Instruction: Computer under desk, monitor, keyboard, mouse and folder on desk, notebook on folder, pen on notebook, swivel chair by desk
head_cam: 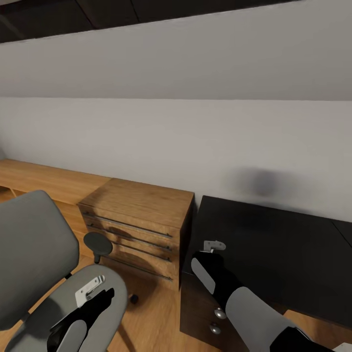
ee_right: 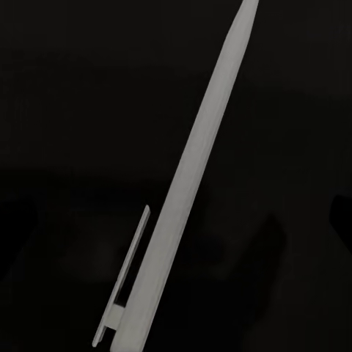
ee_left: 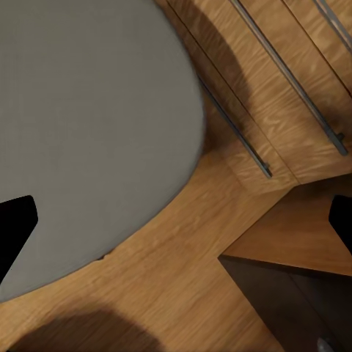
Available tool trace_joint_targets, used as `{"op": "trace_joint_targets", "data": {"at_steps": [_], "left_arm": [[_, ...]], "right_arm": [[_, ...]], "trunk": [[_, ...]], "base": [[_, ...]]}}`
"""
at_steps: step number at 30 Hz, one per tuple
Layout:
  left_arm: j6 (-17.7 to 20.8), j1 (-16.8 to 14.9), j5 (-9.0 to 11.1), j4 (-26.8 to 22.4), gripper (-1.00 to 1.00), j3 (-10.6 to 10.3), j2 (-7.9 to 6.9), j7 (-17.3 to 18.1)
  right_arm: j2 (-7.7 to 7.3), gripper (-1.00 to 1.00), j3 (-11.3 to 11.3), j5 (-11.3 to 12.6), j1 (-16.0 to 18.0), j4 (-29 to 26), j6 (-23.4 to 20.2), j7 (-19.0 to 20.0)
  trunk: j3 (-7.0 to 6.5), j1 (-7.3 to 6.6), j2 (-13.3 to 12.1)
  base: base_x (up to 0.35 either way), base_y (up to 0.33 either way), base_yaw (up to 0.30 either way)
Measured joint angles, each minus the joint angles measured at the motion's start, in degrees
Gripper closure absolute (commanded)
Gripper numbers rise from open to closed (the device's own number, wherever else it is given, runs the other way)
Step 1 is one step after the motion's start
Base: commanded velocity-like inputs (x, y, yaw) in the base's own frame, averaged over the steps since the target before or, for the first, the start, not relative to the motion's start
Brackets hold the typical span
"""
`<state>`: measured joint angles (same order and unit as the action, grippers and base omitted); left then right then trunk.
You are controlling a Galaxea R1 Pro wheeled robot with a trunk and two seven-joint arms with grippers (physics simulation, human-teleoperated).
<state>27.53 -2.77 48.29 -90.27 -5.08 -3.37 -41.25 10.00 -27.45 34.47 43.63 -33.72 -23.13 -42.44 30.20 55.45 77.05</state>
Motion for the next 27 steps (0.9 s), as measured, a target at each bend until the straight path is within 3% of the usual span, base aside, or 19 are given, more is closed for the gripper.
{"op": "trace_joint_targets", "data": {"at_steps": [6, 10, 27], "left_arm": [[0.0, 0.0, 0.0, 0.0, -1.00, 0.0, 0.00, 0.0], [0.0, 0.0, 0.0, 0.0, -1.00, 0.0, 0.00, 0.0], [0.1, 0.0, 0.1, 0.0, -1.00, 0.0, 0.00, 0.0]], "right_arm": [[0.00, -1.00, 0.0, 0.0, 0.0, 0.0, 0.0, 0.0], [0.00, -1.00, -0.1, -0.2, 0.0, -0.5, 0.2, -0.1], [0.00, -1.00, -0.1, -0.2, 0.0, -0.5, 0.2, -0.1]], "trunk": [[0.00, 0.00, 0.0], [0.70, 0.86, 1.6], [0.71, 0.87, 1.6]], "base": [[0.000, 0.000, 0.000], [0.000, 0.000, 0.000], [0.000, 0.000, 0.000]]}}
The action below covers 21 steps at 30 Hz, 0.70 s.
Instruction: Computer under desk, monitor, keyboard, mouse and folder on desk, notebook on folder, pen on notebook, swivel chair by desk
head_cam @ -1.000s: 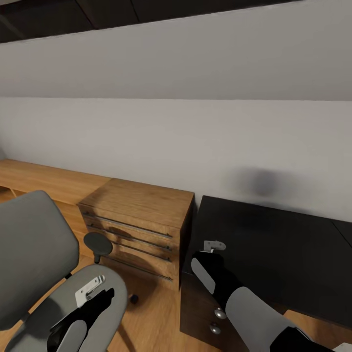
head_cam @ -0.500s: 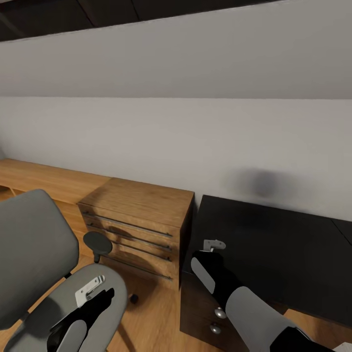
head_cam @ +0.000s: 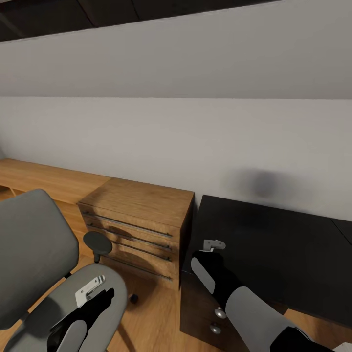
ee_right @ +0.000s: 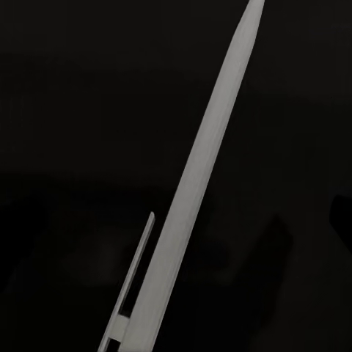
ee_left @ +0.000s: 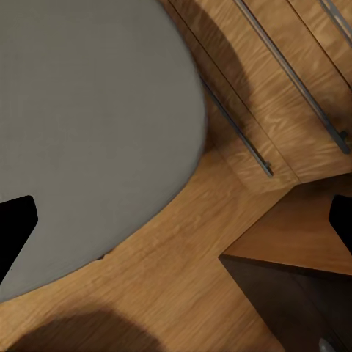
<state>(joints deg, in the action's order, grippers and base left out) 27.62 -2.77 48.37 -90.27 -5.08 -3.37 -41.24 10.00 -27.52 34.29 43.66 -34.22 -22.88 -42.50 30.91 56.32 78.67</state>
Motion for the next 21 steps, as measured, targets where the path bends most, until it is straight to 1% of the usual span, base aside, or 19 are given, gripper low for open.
{"op": "trace_joint_targets", "data": {"at_steps": [11, 12, 21], "left_arm": [[0.0, 0.0, 0.0, 0.0, -1.00, 0.0, 0.00, 0.0], [0.0, 0.0, 0.0, 0.0, -1.00, 0.0, 0.00, 0.0], [0.0, 0.0, 0.0, 0.0, -1.00, 0.0, 0.00, 0.0]], "right_arm": [[0.00, -1.00, 0.0, 0.0, 0.0, 0.0, 0.0, 0.0], [0.00, 1.00, 0.0, 0.0, 0.0, 0.0, 0.0, 0.0], [0.00, 1.00, 0.0, 0.2, 0.0, 0.1, 0.2, 0.1]], "trunk": [[0.00, 0.00, 0.0], [0.00, 0.00, 0.0], [0.00, 0.00, 0.0]], "base": [[0.000, 0.000, 0.000], [0.000, 0.000, 0.000], [0.000, 0.000, 0.000]]}}
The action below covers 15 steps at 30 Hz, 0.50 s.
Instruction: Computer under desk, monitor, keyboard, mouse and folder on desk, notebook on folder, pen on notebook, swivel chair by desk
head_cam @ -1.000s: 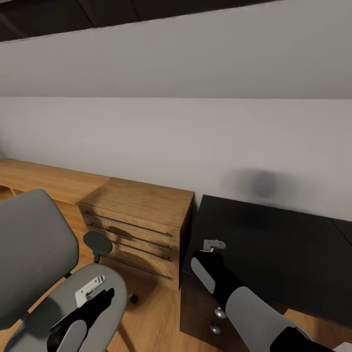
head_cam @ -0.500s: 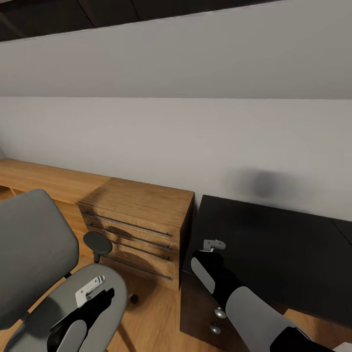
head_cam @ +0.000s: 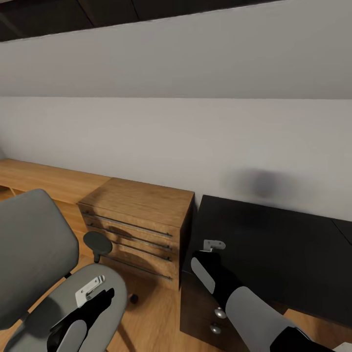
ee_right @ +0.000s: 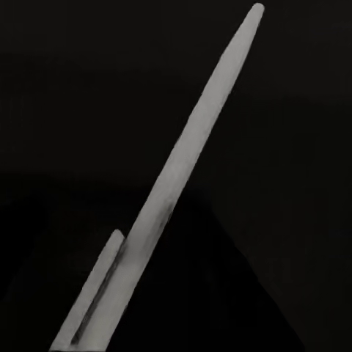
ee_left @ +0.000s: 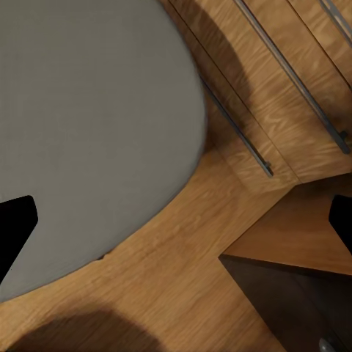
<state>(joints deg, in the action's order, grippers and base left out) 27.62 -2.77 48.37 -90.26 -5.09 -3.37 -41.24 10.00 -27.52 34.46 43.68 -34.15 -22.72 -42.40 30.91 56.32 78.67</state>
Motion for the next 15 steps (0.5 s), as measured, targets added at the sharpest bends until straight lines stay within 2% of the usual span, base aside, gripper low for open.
{"op": "trace_joint_targets", "data": {"at_steps": [15], "left_arm": [[0.1, 0.0, 0.1, 0.0, -1.00, 0.0, 0.00, 0.0]], "right_arm": [[0.00, 1.00, -0.1, 0.0, 0.0, 0.0, 0.1, 0.0]], "trunk": [[0.00, 0.00, 0.0]], "base": [[0.000, 0.000, 0.000]]}}
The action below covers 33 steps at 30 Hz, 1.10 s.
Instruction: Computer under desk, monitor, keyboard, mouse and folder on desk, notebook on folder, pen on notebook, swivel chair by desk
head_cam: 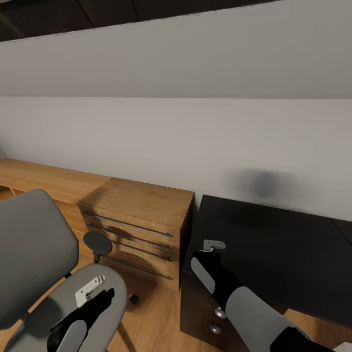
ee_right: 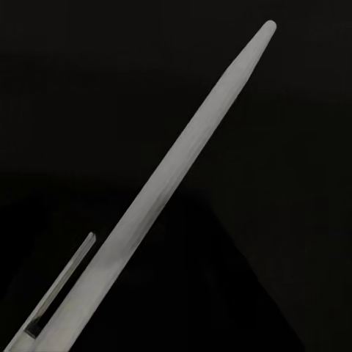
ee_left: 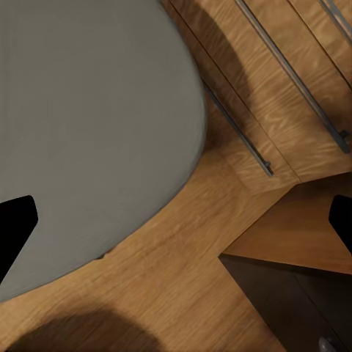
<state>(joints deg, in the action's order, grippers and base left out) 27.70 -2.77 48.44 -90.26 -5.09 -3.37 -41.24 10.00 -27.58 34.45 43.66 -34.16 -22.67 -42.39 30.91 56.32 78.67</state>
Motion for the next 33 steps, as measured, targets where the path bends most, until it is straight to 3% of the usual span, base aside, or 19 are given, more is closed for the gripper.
{"op": "trace_joint_targets", "data": {"at_steps": [24, 33], "left_arm": [[0.1, 0.0, 0.0, 0.0, -1.00, 0.0, 0.00, 0.1], [0.1, 0.0, 0.0, 0.0, -1.00, 0.0, 0.00, 0.1]], "right_arm": [[0.00, 1.00, 0.2, 0.3, 0.0, 0.0, -0.1, 1.0], [0.00, 1.00, 3.1, 0.6, 0.0, -0.1, -0.1, 1.1]], "trunk": [[0.00, 0.00, 0.0], [0.00, 0.00, 0.0]], "base": [[0.000, 0.000, 0.000], [0.000, 0.000, 0.000]]}}
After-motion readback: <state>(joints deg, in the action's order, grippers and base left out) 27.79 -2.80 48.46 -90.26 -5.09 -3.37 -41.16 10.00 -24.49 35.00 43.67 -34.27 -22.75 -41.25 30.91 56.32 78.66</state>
